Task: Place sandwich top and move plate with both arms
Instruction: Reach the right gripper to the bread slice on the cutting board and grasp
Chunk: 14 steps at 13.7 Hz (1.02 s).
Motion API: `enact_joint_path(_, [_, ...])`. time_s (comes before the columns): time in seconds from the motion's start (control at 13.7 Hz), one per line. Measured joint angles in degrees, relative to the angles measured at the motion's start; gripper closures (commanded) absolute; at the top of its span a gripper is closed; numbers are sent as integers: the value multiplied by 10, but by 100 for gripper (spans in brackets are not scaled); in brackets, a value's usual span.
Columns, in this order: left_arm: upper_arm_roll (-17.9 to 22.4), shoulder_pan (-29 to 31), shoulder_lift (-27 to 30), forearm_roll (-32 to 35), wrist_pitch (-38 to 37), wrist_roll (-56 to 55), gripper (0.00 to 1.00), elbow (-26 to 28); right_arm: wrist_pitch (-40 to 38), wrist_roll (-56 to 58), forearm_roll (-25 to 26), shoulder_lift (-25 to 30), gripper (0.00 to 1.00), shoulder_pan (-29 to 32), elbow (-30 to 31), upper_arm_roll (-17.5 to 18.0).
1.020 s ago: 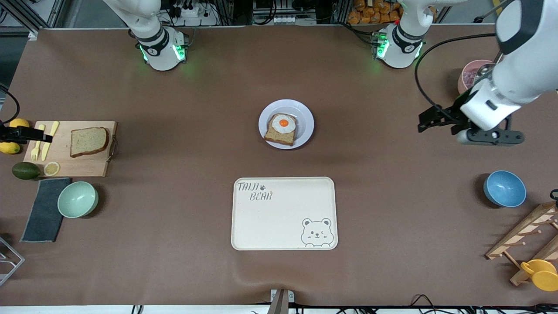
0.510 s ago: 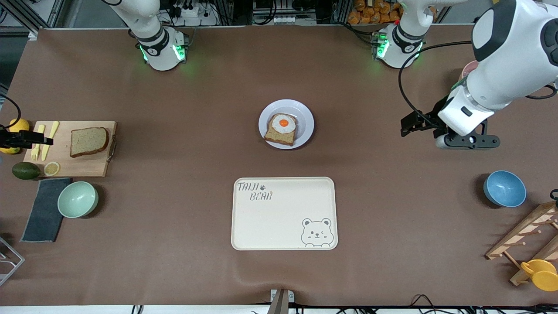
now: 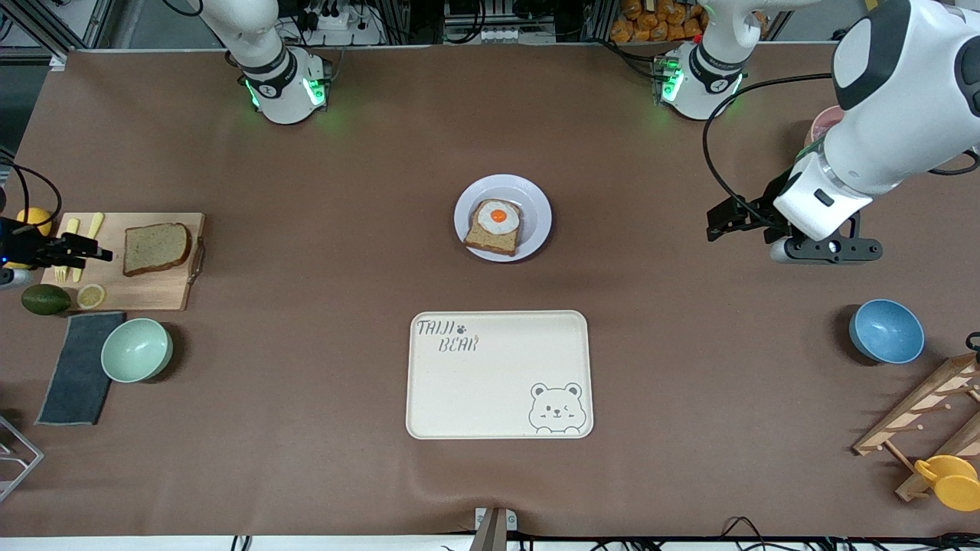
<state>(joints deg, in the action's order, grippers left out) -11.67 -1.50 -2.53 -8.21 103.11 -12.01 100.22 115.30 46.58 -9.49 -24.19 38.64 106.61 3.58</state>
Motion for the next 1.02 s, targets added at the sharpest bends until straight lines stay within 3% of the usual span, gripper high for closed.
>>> enact_joint_path(0.36, [0,0,-1,0,0,0,0,0,21,5,-7,-36,32,20,2,0])
enact_joint_path(0.8, [0,0,-2,0,1,0,0,0,36,7,-15,-43,34,24,27,0])
enact_joint_path(1.02, [0,1,-5,0,1,0,0,0,46,24,-16,-46,39,25,28,0])
